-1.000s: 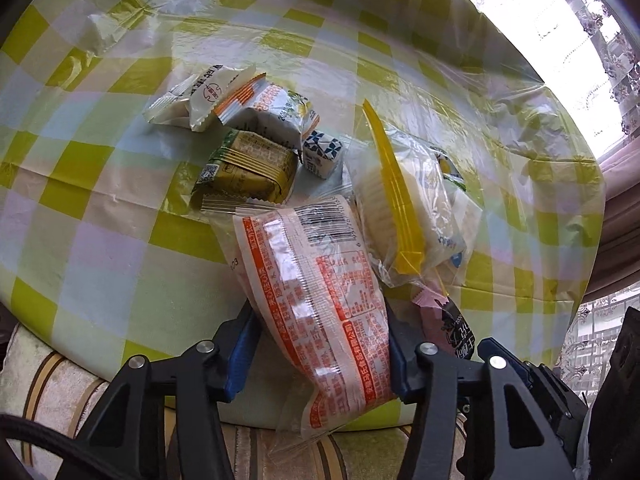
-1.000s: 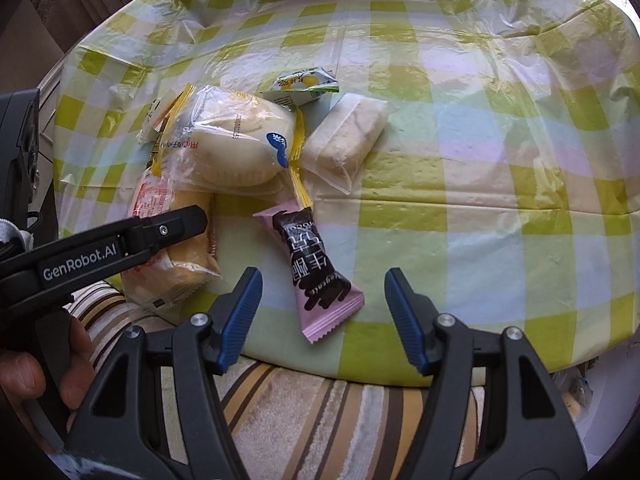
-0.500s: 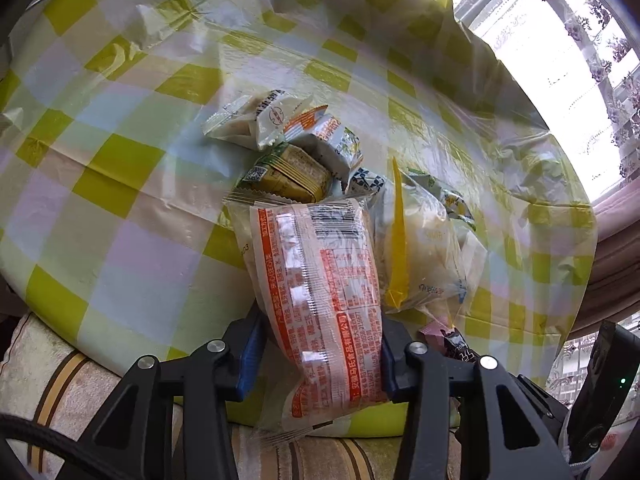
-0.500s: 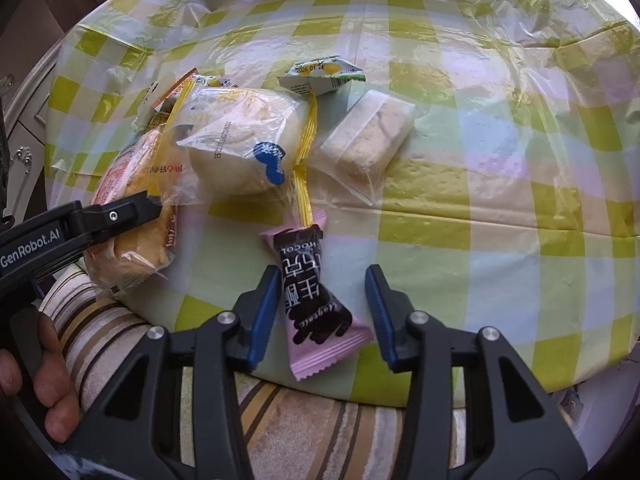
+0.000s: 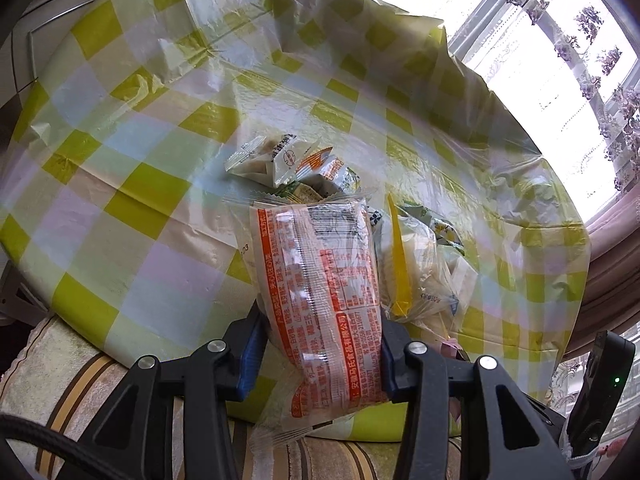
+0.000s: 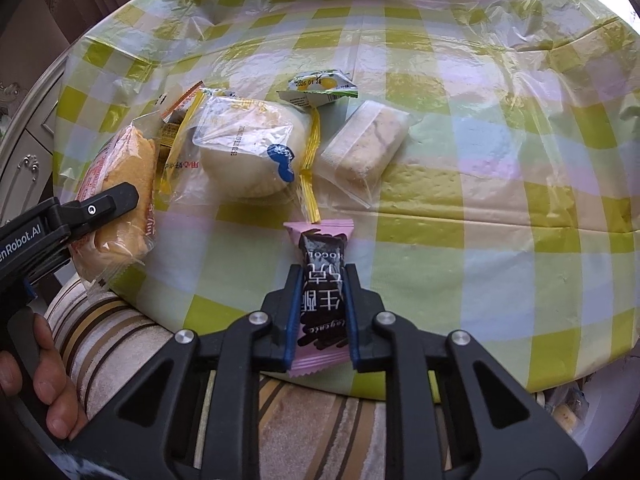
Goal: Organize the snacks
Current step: 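Carry the red-printed bag and pink chocolate bar over the white box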
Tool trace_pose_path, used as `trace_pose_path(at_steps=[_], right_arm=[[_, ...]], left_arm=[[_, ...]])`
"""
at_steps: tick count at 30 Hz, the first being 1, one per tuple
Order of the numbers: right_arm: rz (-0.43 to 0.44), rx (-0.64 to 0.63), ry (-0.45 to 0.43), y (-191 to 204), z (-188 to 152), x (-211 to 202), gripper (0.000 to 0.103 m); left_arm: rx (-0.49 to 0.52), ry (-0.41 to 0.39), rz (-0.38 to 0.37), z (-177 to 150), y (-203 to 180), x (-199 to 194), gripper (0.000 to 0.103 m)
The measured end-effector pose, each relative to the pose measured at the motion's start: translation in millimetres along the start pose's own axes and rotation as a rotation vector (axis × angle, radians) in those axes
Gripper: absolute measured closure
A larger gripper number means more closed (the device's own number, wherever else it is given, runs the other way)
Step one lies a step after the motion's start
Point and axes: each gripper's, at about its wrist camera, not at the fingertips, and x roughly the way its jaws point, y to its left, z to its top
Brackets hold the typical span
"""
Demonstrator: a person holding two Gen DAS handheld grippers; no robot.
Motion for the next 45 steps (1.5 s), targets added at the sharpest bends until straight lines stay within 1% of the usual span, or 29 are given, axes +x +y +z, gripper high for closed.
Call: trace_pose_path(at_steps=[5,11,18,25,31,45], right_arm=[[0.000,0.046,-0.033,-11,-4,-15,0.080],[-0.013,0.094,-0.073,-22,-12,-32,0.080],[-0.026,0.147,-0.108,-40,-24,-53,0.080],[-0.028,0.193,-0.138,-53,-32,-71,0.080],[-0.045,0.231,-0.164,-73,-42,-90,0.080],[-0.158,0.380,-0.196,-151,-93,-136,0.080]], left_arm=[[0.006,-0.038,0.008,2,-5,-8,0.056],[0.039,-0.095,0.012,1,-13,-23,0.056],[0.087,-0.107,-0.020,-4,-32,-32,0.056],[0.182,-0.075,-0.076,-17,-63,-32,0.056],[0.266,-0.032,-0.111,-29,-91,-28,0.056],[0.462,0.109,-0.237,-69,-171,-16,0.056]])
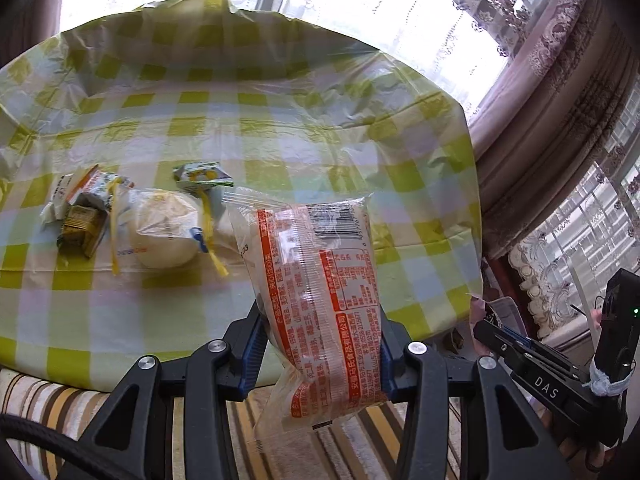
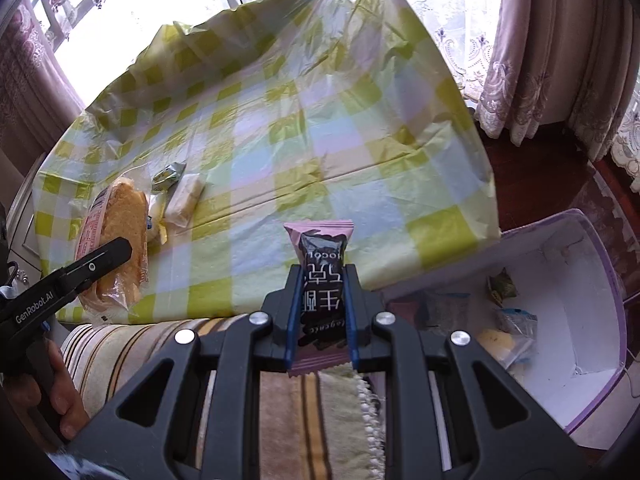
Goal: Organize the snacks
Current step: 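Carry the red-printed bag and pink chocolate bar over the white box, then open both tools to drop the two snacks into the white box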
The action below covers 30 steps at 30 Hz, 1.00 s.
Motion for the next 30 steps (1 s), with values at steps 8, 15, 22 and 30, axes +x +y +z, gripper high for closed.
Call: trace_pose_path(at_steps=[8,15,22,30], right_arm=[[-0.056,0.069,0.012,-47,-18,-14,0.080],[-0.126,0.136,0.055,-91,-43,-17,0.080],[-0.162,0.200,0.091,-125,-68,-19,0.080],[-0.181,0.215,0.106,-138,-76,-22,0.079]], left_arm=[[0.127,0.067,-0.076,-4,-53,20,0.056],[0.292,0.183,-0.193,-23,-111,42,0.056],[0.407,0.314,-0.288,-45,-154,60,0.056],[0.472,0.435,-0.341,-65,-175,77,0.056]])
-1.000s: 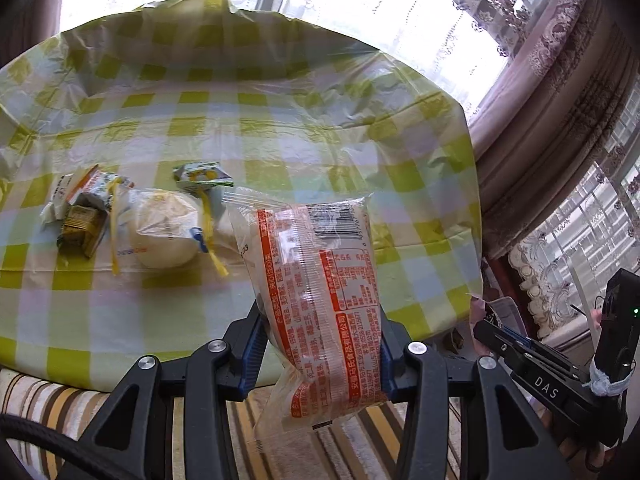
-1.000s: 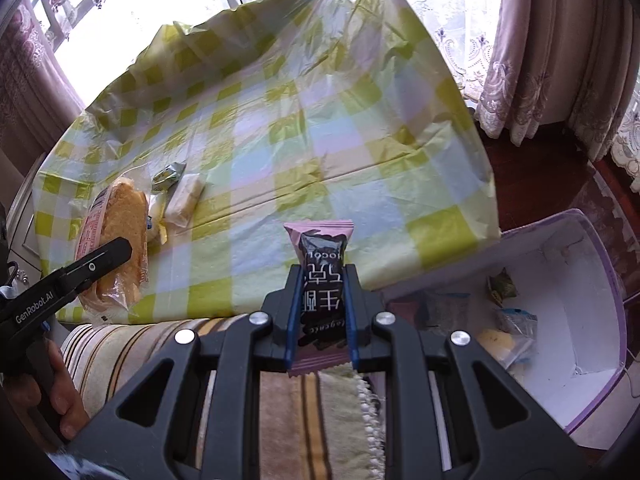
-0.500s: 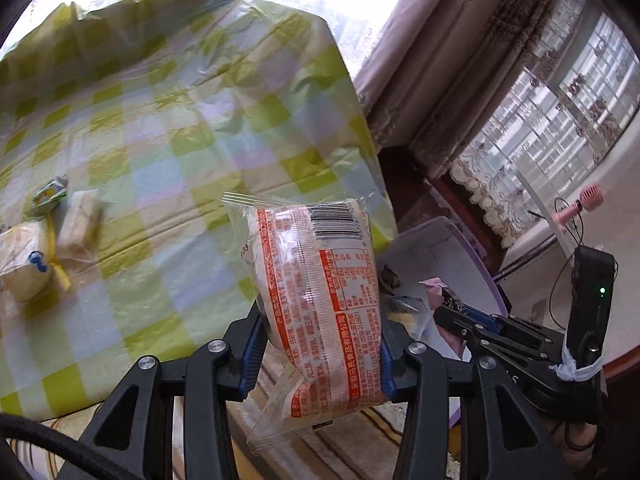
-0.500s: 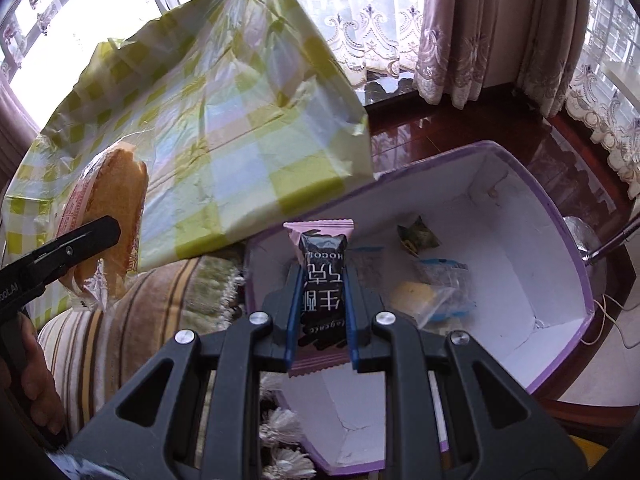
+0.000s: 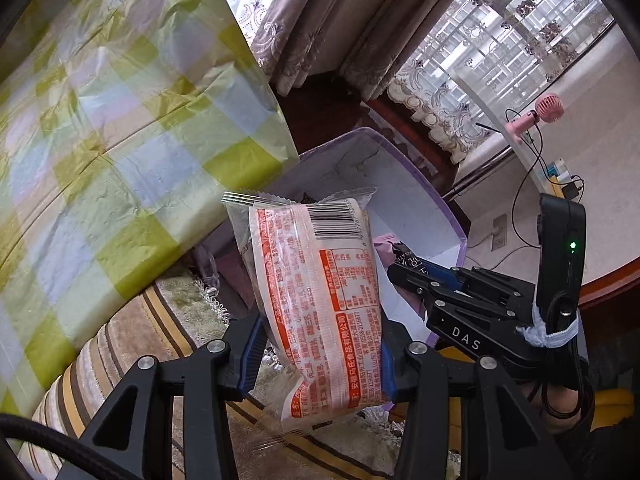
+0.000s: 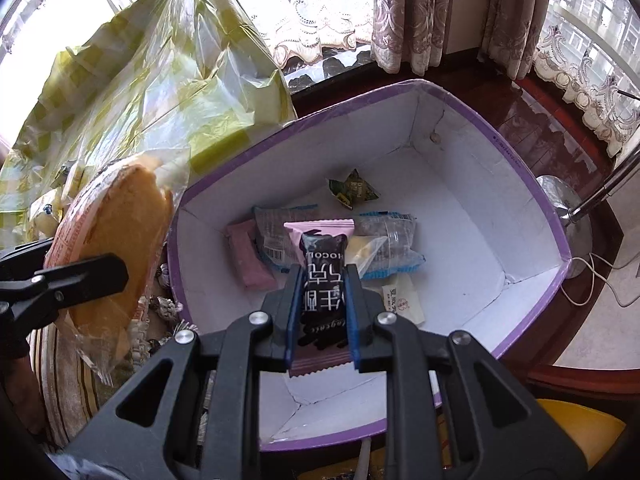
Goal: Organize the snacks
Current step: 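Open both tools to drop the two snacks into the white box, then move both open tools back over the snack pile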
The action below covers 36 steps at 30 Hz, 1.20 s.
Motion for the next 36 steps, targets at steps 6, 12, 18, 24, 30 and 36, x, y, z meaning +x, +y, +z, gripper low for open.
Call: trace_pose_path(at_steps=[6,12,18,24,30,36], right_arm=[[0.017,0.009,0.009,0,2,2,0.076],[0.008,0.012,-0.025,5,7,-3,0.036],[-0.008,0.018,-0.071,17,16,-10,0.034],[0.024,-0.032,-0.143,42,24,-18,0.030],[0.015,-0.134,-0.213,79,35,-27,0.015],[0.020,-0.226,-0.282,125,44,-42,0.001]], left_arm=[[0.018,0.029,-0.029,2,-4,5,0.050],[-0.019,-0.009,-0.019,2,6,-3,0.047],[-0.067,-0.078,0.027,0,26,-20,0.047],[-0.130,-0.190,0.129,-1,52,-44,0.047],[-0.150,-0.382,0.223,-8,76,-82,0.047],[-0.201,-0.465,0.397,-21,109,-118,0.037]])
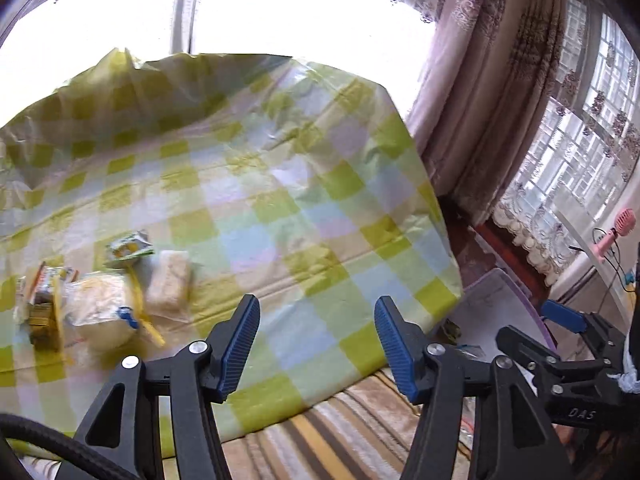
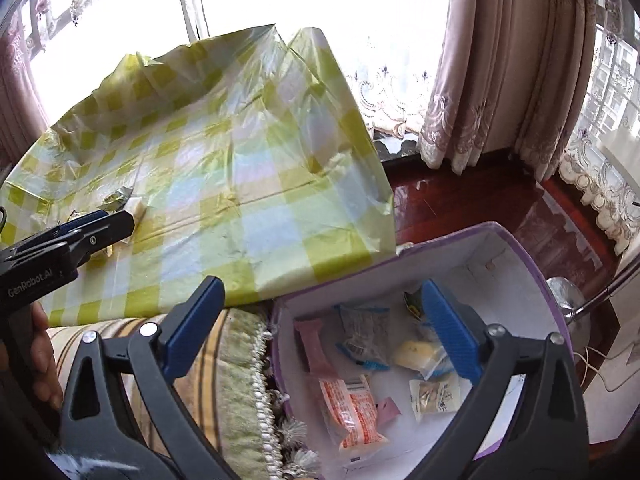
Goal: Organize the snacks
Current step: 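Move both open tools back over the snack pile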
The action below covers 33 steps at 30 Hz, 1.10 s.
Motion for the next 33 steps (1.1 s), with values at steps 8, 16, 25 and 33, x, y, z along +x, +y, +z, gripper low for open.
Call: trace_pose_path(at_steps=[8,16,25,33], right_arm=[[0.048,-0.069,-0.008,51,12,11,0.001],[0.166,-0.028,0.054,96,20,47,0.001],[0.192,-0.065,0.082,148,34,80,0.001],[0.211,-0.067,0.133,186,44,114,0.001]], left_arm=[[-0.129,-0.130,0.193,-2,87,-36,0.031],[-0.392,-0.153,0.262,-25,199,-56,0.032],[-0.541,-0.096,0.261,-43,270,-46,0.042],[-0.588,-0.046,0.229,-41,306,-21,0.045]])
